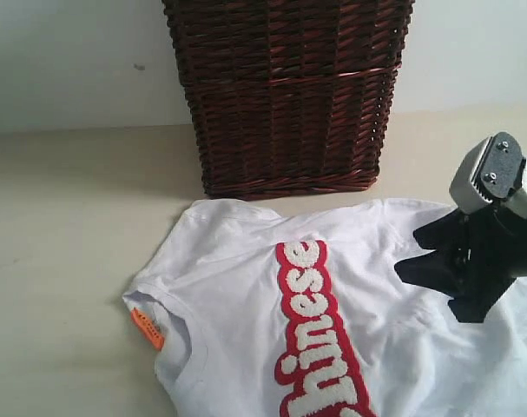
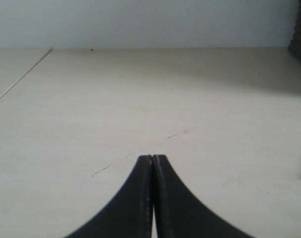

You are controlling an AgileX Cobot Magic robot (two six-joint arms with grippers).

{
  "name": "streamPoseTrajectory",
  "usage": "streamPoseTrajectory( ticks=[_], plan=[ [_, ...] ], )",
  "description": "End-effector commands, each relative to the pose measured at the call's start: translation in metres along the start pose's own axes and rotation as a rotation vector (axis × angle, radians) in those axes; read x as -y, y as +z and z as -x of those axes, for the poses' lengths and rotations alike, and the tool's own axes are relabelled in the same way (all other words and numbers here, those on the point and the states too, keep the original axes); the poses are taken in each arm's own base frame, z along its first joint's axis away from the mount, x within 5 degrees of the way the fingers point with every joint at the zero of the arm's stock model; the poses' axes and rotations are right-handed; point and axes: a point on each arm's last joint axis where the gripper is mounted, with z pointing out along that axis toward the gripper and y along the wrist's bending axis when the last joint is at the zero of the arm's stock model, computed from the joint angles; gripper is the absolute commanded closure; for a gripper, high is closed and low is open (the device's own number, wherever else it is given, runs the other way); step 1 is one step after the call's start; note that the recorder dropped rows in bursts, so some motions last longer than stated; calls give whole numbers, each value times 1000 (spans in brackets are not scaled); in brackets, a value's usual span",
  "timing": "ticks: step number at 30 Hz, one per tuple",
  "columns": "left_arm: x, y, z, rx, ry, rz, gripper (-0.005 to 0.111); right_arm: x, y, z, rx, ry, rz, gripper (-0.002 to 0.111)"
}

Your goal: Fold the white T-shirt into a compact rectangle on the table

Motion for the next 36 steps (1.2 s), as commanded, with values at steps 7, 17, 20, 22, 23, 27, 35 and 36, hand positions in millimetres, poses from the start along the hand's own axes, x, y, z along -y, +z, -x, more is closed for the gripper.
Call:
streamPoseTrajectory(
  ticks=[7,17,20,22,23,27,35,36],
  plan=[
    [0,0,1,11,-4,1,107,10,-70,-51,-492,-277,-6,59],
    [0,0,1,11,-4,1,107,13,-35,-69,-349,-36,206,92],
    [0,0,1,11,-4,1,107,10,-19,-59,-277,-44,217,94],
    [0,0,1,11,-4,1,107,6,-7,-46,-200,-38,208,94],
    [0,0,1,11,-4,1,107,5,-1,-39,-168,-38,198,94],
    [0,0,1,11,-4,1,107,2,22,-27,-146,-15,114,94],
    [0,0,1,11,-4,1,107,6,45,-42,-288,-3,20,94],
    [0,0,1,11,-4,1,107,6,46,-44,-293,1,25,94]
  ],
)
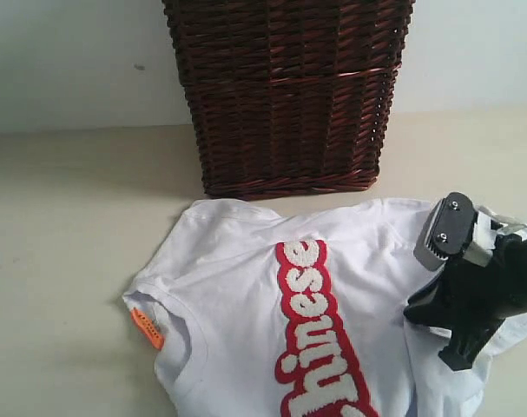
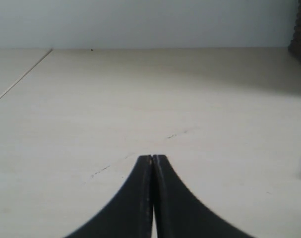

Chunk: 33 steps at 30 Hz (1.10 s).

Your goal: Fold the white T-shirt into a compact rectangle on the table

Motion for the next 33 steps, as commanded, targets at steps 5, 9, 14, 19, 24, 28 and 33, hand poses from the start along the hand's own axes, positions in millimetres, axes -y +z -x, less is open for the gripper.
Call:
streamPoseTrajectory(
  ticks=[5,9,14,19,24,28,33],
  plan=[
    [0,0,1,11,-4,1,107,1,5,-2,-8,30,-1,93],
    [0,0,1,11,-4,1,107,-1,-15,14,70,3,-56,81],
    [0,0,1,11,-4,1,107,-6,-46,29,133,-103,-141,61],
    [0,0,1,11,-4,1,107,-8,-59,17,-5,-247,-160,58],
    [0,0,1,11,-4,1,107,-2,-61,-28,-275,-276,26,58],
    [0,0,1,11,-4,1,107,8,-49,-45,-292,-300,78,58],
    [0,0,1,11,-4,1,107,15,-33,-48,-246,-284,74,58]
  ],
)
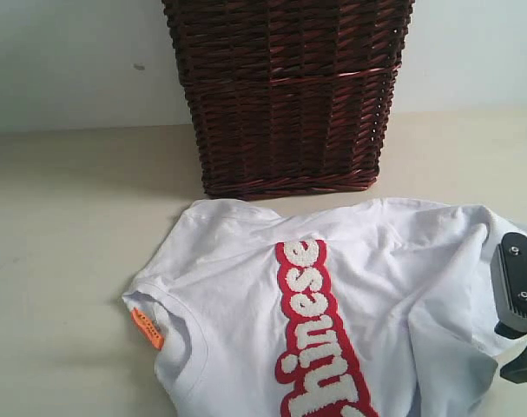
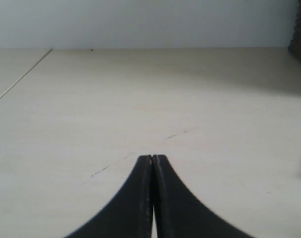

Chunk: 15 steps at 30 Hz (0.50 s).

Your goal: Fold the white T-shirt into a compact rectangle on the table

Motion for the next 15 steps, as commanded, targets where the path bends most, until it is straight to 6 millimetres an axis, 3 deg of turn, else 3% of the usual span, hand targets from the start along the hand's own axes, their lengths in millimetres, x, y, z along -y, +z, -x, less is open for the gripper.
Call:
streamPoseTrajectory(
  ticks=[1,6,13,15],
  plan=[
    [0,0,1,11,-4,1,107,4,12,-1,38,4,12,58],
    [0,0,1,11,-4,1,107,7,20,-2,51,50,11,67],
    [0,0,1,11,-4,1,107,8,21,0,78,28,3,106],
    [0,0,1,11,-4,1,107,8,21,0,78,22,3,108]
  ],
)
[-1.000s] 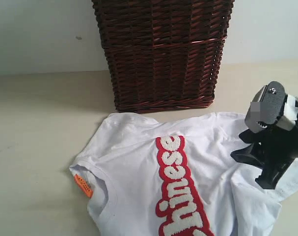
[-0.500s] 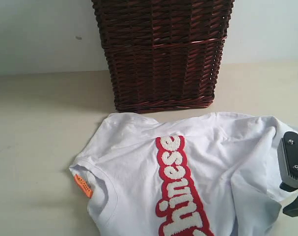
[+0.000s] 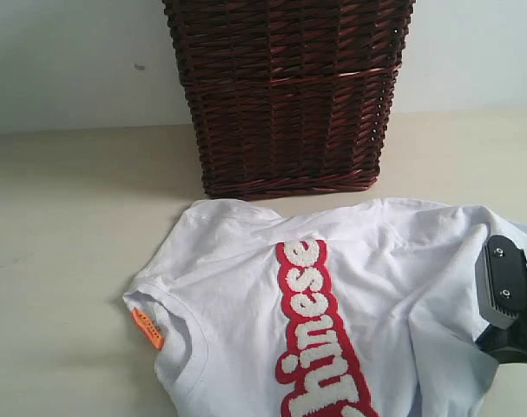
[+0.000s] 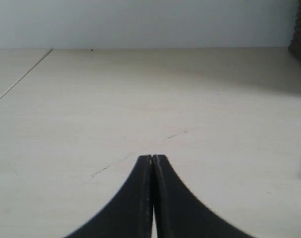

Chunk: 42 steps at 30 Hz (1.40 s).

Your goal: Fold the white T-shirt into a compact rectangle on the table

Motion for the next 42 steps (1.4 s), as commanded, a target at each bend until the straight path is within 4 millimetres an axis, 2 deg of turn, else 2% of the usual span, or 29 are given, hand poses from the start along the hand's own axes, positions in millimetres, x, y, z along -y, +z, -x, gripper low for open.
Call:
streamPoseTrajectory(
  ticks=[1,5,11,16,20,25,30,34,36,39,41,42],
  plan=[
    [0,0,1,11,-4,1,107,0,0,-1,2,-20,-2,108],
    [0,0,1,11,-4,1,107,-2,-10,0,-27,-112,-11,108],
    [0,0,1,11,-4,1,107,-19,-47,-11,-147,-388,61,108],
    [0,0,1,11,-4,1,107,-29,-73,-46,-398,-589,208,108],
    [0,0,1,11,-4,1,107,-28,-86,-72,-591,-668,288,108],
    [0,0,1,11,-4,1,107,-23,-99,-90,-756,-687,295,108],
    [0,0,1,11,-4,1,107,-23,-99,-91,-774,-621,268,108],
    [0,0,1,11,-4,1,107,-18,-107,-98,-898,-628,252,108],
    [0,0,1,11,-4,1,107,-11,-109,-99,-946,-621,176,108],
    [0,0,1,11,-4,1,107,-1,-106,-94,-916,-533,-21,108],
    [0,0,1,11,-4,1,107,3,-105,-92,-888,-439,-114,103],
    [0,0,1,11,-4,1,107,3,-105,-92,-883,-414,-132,98]
  ],
)
